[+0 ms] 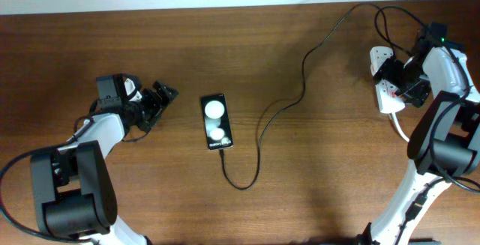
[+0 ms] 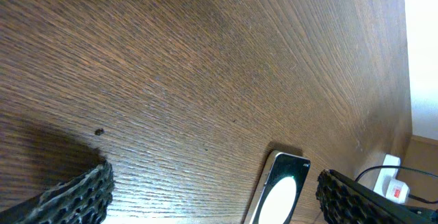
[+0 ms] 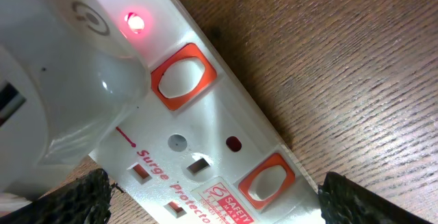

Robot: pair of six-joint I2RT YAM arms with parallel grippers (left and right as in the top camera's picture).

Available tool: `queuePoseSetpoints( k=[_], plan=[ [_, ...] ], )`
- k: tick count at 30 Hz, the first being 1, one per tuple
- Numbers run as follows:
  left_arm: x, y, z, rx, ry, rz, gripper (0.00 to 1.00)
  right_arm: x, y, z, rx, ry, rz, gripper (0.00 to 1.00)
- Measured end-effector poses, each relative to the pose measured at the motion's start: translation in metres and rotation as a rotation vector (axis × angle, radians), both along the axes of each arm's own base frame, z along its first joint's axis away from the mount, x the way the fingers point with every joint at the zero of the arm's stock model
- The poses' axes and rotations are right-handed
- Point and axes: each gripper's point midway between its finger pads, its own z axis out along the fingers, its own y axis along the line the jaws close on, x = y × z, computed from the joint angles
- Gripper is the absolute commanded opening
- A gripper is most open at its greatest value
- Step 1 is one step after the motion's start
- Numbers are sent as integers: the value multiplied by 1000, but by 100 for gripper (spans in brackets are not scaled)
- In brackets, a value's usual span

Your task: Plug charger to phone and switch on socket

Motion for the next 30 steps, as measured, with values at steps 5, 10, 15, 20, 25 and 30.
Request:
queuePoseSetpoints(
  k=[5,10,15,20,25,30],
  plan=[
    [0,0,0,0,0,0,99,0,0,0,0,0,-1,99],
    [0,0,0,0,1,0,99,0,0,0,0,0,0,99],
    [0,0,0,0,1,0,99,0,0,0,0,0,0,99],
    [0,0,0,0,1,0,99,0,0,0,0,0,0,99],
    [-5,3,3,21,10,14,99,0,0,0,0,0,0,99],
    [0,7,52,55,-114,26,99,0,0,0,-1,0,3,99]
  ],
)
